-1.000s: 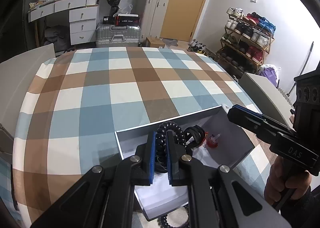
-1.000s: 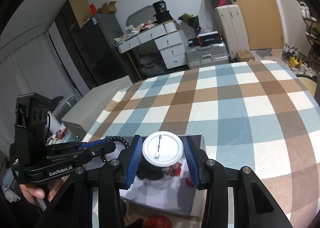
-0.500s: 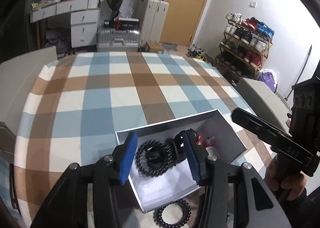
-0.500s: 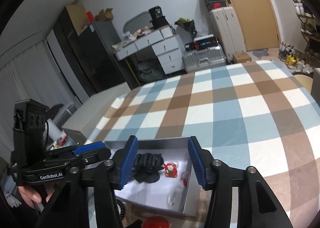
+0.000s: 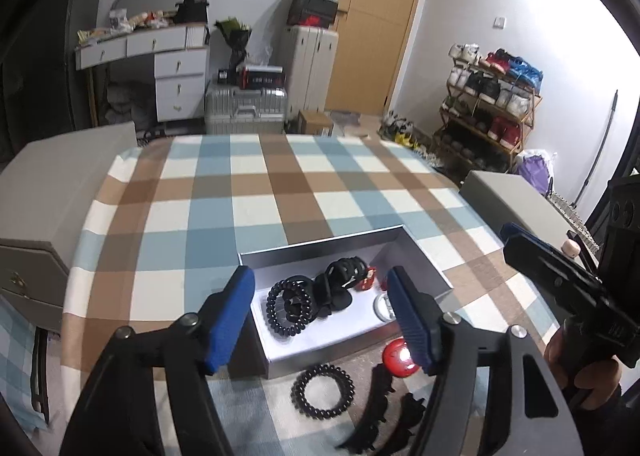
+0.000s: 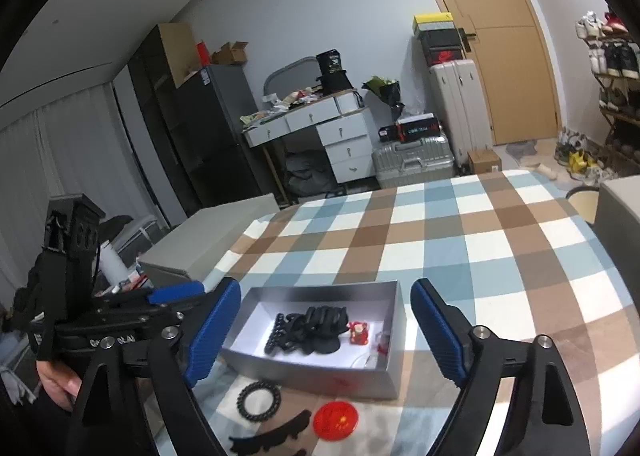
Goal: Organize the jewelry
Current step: 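Withdraw both open grippers from the silver box, then move the right gripper to the red 'I China' badge and close on it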
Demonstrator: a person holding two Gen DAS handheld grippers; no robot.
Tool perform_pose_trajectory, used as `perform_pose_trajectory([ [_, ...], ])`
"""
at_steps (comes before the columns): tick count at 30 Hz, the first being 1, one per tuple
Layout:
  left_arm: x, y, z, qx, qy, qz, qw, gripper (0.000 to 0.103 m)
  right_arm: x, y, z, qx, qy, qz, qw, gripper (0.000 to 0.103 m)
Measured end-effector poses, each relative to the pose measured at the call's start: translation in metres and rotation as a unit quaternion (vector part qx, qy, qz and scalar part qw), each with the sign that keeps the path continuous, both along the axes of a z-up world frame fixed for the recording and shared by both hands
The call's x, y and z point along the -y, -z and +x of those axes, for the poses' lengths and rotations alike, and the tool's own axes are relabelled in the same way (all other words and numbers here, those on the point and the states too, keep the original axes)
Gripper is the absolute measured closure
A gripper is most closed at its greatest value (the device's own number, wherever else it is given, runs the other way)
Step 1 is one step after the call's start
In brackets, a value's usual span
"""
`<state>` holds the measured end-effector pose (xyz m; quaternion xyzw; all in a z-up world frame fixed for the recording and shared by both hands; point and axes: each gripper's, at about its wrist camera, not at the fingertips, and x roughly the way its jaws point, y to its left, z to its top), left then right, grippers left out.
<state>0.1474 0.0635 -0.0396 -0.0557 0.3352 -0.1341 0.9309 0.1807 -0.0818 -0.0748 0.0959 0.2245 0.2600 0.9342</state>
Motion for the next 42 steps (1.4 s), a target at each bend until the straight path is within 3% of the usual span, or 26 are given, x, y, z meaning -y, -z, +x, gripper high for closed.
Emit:
perform_pose_trajectory([
  [5,0.004,-0.006,-0.016,0.022,-0.011,0.015,0.9996,0.022,0.004,-0.006,-0.022,0.014,0.004,0.003,1.000,0.003],
  [18,0.004,0.001,-0.045,0.045,-0.043,0.022,0.9978,0.018,0.011,0.005,-0.052,-0.007,0.005,0.006,1.000,0.000],
  [21,0.001,0.009,-0.052,0.045,-0.049,0.015,0.9977,0.007,0.011,0.018,-0.055,-0.025,0.008,-0.001,1.000,0.000],
  [22,0.000,0.014,-0.055,0.043,-0.054,0.013,0.9975,0.003,0.011,0.022,-0.057,-0.032,0.009,-0.002,0.999,0.000],
  [28,-0.003,0.038,-0.061,0.012,-0.067,0.017,0.9976,0.003,0.013,0.048,-0.058,-0.073,0.013,-0.010,0.997,0.000],
  [33,-0.009,0.061,-0.064,-0.027,-0.075,0.021,0.9966,0.003,0.006,0.068,-0.053,-0.101,0.025,-0.051,0.993,0.000],
  [42,-0.019,0.071,-0.067,-0.043,-0.082,0.029,0.9952,0.003,-0.012,0.082,-0.031,-0.129,0.013,-0.121,0.984,0.001],
])
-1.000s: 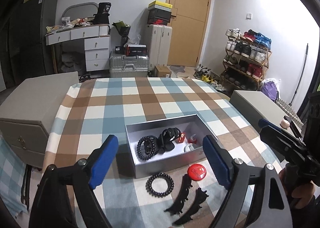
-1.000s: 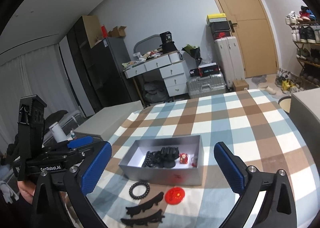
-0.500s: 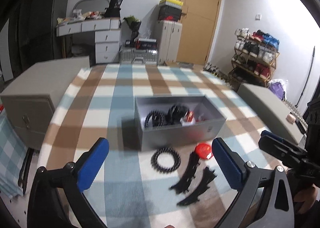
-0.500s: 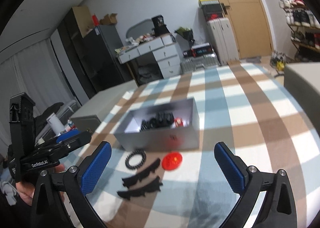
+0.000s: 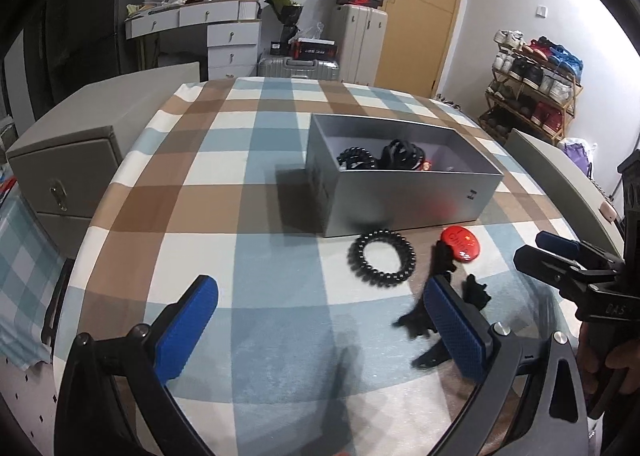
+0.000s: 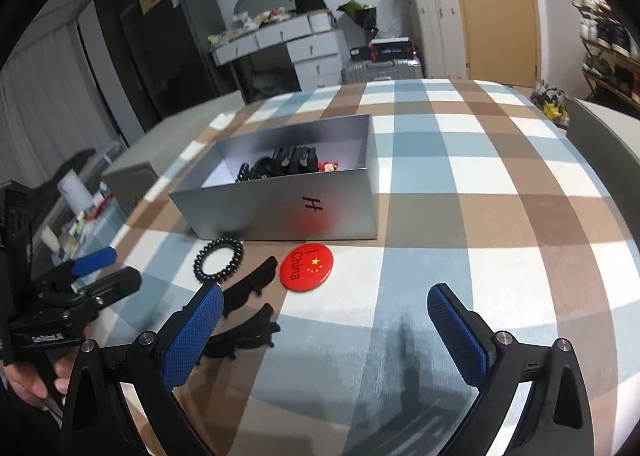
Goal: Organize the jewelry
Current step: 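Move the right gripper to the red 'I China' badge and close on it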
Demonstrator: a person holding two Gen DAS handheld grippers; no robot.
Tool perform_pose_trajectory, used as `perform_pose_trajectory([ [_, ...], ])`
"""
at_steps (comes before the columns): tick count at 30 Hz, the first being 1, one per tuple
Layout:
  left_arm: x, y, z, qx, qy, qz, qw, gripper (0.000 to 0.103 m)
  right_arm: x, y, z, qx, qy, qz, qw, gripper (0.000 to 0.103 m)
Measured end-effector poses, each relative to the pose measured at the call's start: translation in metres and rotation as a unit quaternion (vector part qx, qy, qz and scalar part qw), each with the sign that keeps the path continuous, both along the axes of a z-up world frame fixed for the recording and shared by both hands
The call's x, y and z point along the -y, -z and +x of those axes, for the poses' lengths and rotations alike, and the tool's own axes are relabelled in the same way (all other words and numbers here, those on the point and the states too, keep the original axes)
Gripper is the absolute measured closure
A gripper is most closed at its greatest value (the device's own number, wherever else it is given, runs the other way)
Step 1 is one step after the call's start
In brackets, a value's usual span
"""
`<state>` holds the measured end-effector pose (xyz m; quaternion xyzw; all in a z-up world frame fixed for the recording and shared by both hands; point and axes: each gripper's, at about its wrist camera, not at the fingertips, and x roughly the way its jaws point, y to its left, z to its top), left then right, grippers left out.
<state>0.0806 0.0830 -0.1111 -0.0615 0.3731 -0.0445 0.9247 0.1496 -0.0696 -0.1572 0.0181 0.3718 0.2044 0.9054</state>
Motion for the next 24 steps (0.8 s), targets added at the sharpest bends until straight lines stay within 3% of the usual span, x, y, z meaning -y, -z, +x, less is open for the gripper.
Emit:
perform_pose_trajectory([
  [13,-0.011,0.003,0.010,-0.014,0.005,-0.022,0.9996,0.003,-0.020,0.010,0.034,-0.030,-0.018,-0.066,0.997,0.012],
  [18,-0.011,0.004,0.014,-0.018,0.010,-0.027,0.9994,0.003,-0.034,0.017,0.039,-0.039,-0.029,-0.097,0.994,0.024],
  [24,-0.014,0.005,0.017,-0.023,0.009,-0.035,0.9991,0.003,-0.050,0.020,0.041,-0.031,-0.041,-0.132,0.990,0.030],
])
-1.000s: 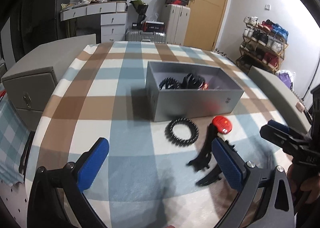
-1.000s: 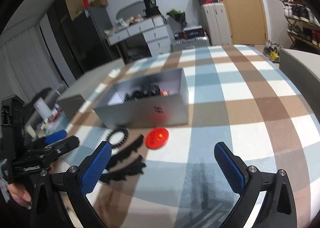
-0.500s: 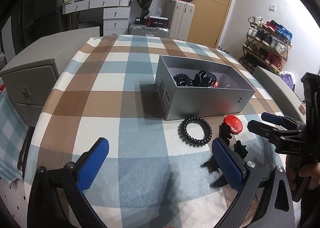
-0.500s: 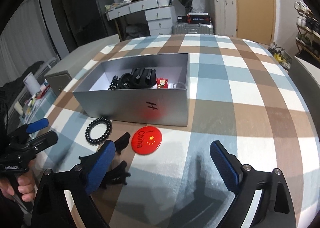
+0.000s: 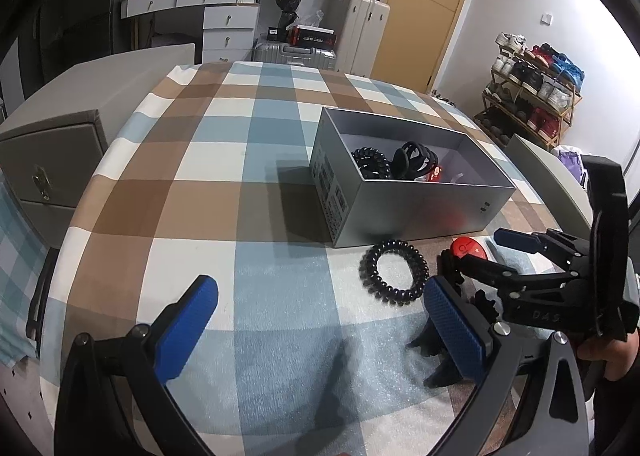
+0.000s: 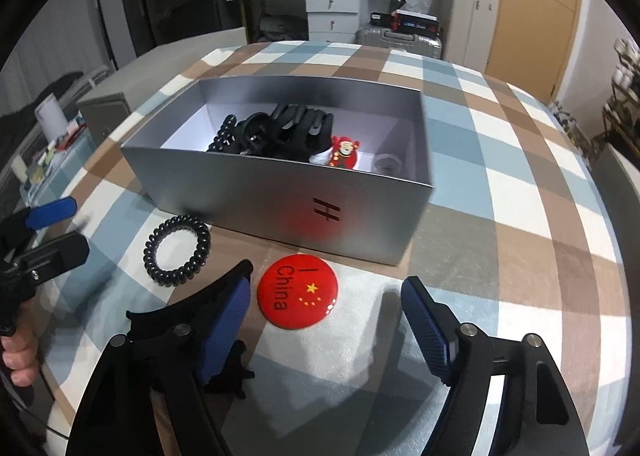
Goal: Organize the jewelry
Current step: 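Move the right gripper to the red 'I China' badge and close on it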
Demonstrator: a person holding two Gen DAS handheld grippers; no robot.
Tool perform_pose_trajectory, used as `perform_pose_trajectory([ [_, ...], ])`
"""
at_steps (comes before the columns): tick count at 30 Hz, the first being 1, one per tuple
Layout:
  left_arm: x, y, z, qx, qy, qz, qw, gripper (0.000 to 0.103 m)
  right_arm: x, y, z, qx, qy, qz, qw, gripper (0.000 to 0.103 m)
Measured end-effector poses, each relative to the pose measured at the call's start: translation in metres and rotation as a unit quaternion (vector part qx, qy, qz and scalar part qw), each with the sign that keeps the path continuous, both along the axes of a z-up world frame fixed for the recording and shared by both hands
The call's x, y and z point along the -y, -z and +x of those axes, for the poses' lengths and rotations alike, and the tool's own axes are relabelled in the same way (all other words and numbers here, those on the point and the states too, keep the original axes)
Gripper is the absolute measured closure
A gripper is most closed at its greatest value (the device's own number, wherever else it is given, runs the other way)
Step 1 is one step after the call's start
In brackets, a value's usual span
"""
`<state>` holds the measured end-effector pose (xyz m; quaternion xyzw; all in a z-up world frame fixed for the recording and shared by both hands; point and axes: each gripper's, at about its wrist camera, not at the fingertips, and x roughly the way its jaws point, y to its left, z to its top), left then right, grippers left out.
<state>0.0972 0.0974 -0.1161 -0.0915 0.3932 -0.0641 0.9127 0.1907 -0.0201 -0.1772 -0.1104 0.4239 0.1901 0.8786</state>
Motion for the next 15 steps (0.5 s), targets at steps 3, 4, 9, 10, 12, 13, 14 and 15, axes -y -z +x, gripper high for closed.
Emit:
perform_pose_trajectory([
  [3,-0.0013,0.0008,0.0004,-0.001,-0.002,-0.002,1.0000,0.003,-0.0028,0.0027,0.0017,-0.002,-0.001,-0.007,1.000,0.034],
  [4,-0.0012,0.0012,0.0006,-0.002,-0.002,-0.002,1.0000,0.003,-0.0027,0.0025,0.0021,-0.003,-0.001,-0.004,1.000,0.035],
  [9,-0.0028,0.0040,0.0003,-0.009,-0.003,-0.006,0.9999,0.003,-0.0034,0.0021,0.0013,-0.001,-0.002,-0.002,1.000,0.040],
  [10,-0.0030,0.0039,0.0006,-0.009,-0.003,-0.006,0.9999,0.003,-0.0038,0.0020,0.0006,0.000,-0.003,-0.001,1.000,0.042],
  [12,-0.0034,0.0034,0.0000,-0.010,-0.001,-0.010,0.9999,0.003,-0.0051,0.0019,-0.0013,0.002,-0.008,-0.001,1.000,0.047],
  [13,-0.0037,0.0029,-0.0002,-0.010,0.000,-0.014,0.9999,0.003,-0.0058,0.0018,-0.0017,0.003,-0.010,0.000,1.000,0.048],
  [14,-0.0041,0.0023,-0.0011,-0.009,0.001,-0.017,0.9998,0.003,-0.0061,0.0018,-0.0025,0.005,-0.012,0.001,1.000,0.050],
  [15,-0.0041,0.0018,-0.0008,-0.009,0.002,-0.018,0.9998,0.003,-0.0068,0.0018,-0.0028,0.006,-0.013,0.001,1.000,0.051],
])
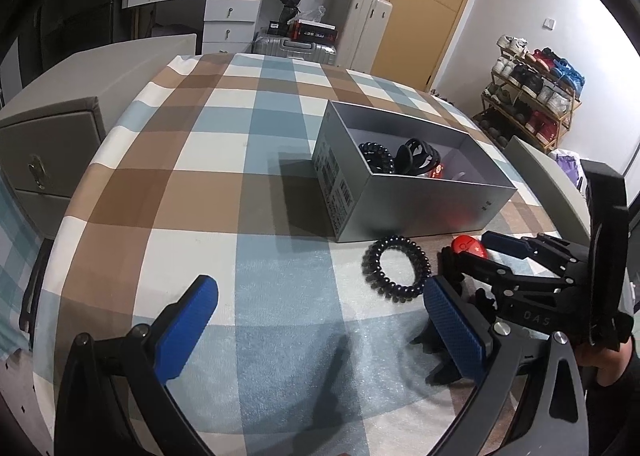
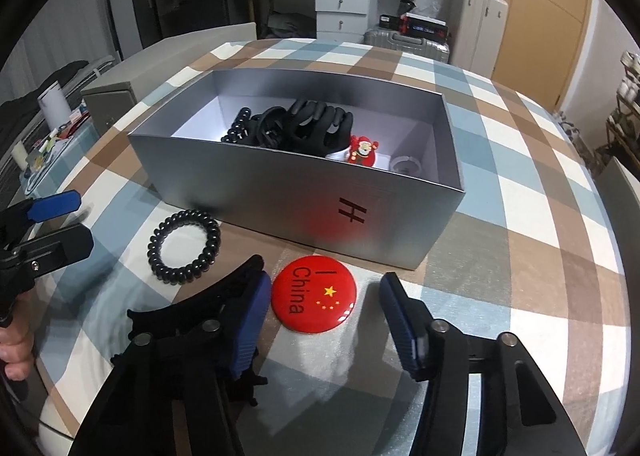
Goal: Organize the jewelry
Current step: 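Move the right gripper to the red 'I China' badge and close on it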
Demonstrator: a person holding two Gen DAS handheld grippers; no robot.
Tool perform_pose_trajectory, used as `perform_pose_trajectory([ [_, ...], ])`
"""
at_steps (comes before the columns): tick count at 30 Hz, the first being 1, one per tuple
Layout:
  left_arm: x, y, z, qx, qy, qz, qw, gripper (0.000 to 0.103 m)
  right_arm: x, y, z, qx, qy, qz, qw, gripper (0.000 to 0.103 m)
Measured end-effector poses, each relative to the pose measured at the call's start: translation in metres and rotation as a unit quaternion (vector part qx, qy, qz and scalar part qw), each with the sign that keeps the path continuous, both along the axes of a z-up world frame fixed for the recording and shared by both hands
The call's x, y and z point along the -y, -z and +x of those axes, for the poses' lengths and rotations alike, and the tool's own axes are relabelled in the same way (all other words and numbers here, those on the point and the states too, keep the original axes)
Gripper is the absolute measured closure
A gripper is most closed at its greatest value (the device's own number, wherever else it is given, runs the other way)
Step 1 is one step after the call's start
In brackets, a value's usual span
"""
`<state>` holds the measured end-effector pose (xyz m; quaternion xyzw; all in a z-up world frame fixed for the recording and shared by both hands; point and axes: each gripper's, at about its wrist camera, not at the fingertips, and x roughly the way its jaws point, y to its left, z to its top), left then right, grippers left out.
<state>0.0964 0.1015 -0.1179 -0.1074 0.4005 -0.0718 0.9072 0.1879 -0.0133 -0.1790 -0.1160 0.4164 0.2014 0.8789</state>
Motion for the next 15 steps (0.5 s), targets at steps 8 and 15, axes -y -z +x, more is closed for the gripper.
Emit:
perform_pose_trajectory([
  [8,-0.0003,0.0002,-0.0006,-0.002,-0.001,0.002,1.0000,0.003,0.0009,0.0000,-0.0010,0.003,-0.005,0.008,1.000,0.061],
  [15,0.0011,-0.0009,-0.0031,-0.003,0.004,0.003,1.0000,0.003,0.0049,0.0001,-0.0018,0.003,0.000,0.018,1.000,0.061],
])
